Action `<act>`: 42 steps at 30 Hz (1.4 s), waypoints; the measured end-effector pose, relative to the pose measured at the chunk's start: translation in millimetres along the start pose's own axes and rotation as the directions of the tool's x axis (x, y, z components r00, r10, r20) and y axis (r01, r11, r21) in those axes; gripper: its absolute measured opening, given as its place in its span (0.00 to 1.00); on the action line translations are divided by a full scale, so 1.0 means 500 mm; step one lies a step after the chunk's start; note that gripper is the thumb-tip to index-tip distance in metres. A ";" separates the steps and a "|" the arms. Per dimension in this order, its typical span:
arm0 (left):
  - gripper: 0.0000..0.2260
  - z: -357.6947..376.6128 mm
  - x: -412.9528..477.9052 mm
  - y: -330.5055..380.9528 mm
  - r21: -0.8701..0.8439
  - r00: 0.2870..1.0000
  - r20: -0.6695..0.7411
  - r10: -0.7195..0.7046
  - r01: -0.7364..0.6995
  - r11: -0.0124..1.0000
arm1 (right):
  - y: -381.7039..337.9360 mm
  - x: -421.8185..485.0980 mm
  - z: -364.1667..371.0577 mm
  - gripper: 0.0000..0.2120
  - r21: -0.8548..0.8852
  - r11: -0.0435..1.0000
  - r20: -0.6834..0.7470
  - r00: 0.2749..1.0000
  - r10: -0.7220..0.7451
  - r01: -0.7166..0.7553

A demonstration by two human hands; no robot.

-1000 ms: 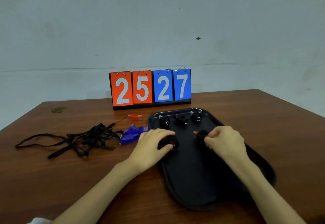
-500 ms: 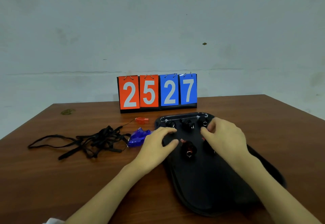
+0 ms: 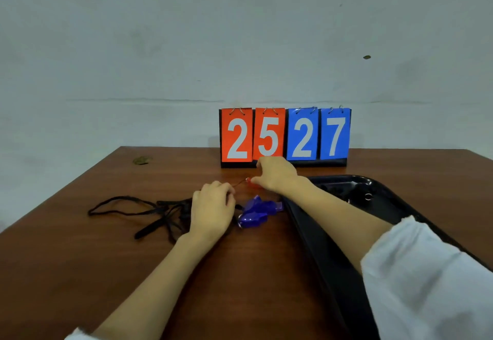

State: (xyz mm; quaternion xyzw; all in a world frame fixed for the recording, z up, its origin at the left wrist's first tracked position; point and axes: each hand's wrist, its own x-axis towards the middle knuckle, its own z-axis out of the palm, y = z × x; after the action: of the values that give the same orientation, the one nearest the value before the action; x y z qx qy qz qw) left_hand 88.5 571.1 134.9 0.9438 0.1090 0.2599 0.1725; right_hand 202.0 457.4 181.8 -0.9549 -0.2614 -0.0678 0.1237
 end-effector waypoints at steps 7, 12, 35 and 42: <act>0.11 0.002 0.001 0.002 0.007 0.998 -0.057 0.019 -0.019 1.000 | -0.003 -0.002 0.025 0.15 0.014 0.999 -0.026 0.999 -0.041 0.041; 0.24 -0.013 -0.002 0.031 -0.125 0.982 -0.187 -0.014 -0.010 0.992 | -0.037 -0.099 -0.059 0.10 0.316 0.915 -0.098 0.968 -0.232 0.251; 0.05 -0.089 0.011 0.022 -0.146 0.977 -0.173 -0.124 0.099 0.984 | 0.123 -0.255 -0.142 0.15 0.532 0.844 -0.118 0.981 0.154 -0.069; 0.09 -0.119 0.019 0.014 -0.799 0.887 -0.032 -0.461 0.254 0.545 | 0.160 -0.257 -0.147 0.14 0.149 0.956 -0.217 0.935 0.281 -0.253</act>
State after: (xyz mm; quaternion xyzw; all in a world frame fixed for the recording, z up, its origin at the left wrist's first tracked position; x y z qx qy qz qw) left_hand 65.6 583.5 189.6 0.6939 0.1975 0.3511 0.5969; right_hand 128.9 308.9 211.7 -0.9576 -0.1163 -0.1474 0.2184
